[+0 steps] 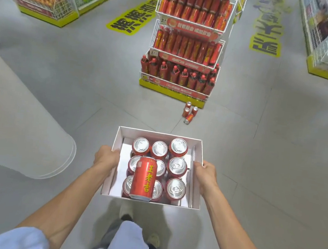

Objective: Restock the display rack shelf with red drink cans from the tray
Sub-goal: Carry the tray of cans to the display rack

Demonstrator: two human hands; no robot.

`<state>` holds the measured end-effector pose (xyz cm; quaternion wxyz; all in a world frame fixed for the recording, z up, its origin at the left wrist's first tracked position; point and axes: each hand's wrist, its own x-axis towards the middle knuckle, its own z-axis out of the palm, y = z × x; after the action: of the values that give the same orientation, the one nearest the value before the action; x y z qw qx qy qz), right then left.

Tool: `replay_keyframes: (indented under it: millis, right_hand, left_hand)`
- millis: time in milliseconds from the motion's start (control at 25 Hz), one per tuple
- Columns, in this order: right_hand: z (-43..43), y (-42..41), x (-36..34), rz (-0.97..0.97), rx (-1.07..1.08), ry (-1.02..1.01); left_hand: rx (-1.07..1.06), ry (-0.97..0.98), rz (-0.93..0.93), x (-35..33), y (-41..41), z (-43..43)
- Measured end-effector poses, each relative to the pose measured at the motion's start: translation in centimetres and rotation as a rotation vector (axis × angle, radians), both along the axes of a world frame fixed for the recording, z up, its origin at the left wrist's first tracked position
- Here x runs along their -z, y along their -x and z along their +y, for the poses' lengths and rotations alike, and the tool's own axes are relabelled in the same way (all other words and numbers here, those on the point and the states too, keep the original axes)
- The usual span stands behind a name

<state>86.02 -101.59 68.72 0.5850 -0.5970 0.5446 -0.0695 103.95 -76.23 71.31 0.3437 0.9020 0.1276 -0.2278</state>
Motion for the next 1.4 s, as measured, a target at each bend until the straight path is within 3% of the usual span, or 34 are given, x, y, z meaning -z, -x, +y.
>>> replay_keyframes:
  millis: [520, 760, 920, 1120, 1400]
  right_hand:
    - [-11.9, -26.8, 2.8, 0.101, 0.126, -0.030]
    - [-20.0, -40.5, 4.0, 0.102, 0.102, -0.059]
    - [-27.6, -50.3, 8.7, 0.082, 0.059, -0.091]
    - [-34.3, -61.7, 6.4, 0.112, 0.026, -0.069]
    - [-41.0, -72.4, 10.2, 0.150, 0.090, -0.051]
  left_hand:
    - [0.130, -0.037, 0.091, 2.6, -30.0, -14.7]
    - [0.090, -0.010, 0.140, 2.5, -43.1, -22.3]
    - [0.028, 0.014, 0.087, 5.0, -52.1, -28.3]
    - [0.011, 0.009, 0.120, 4.3, -61.3, -35.4]
    - [0.124, -0.046, 0.080, 9.3, -74.2, -43.9]
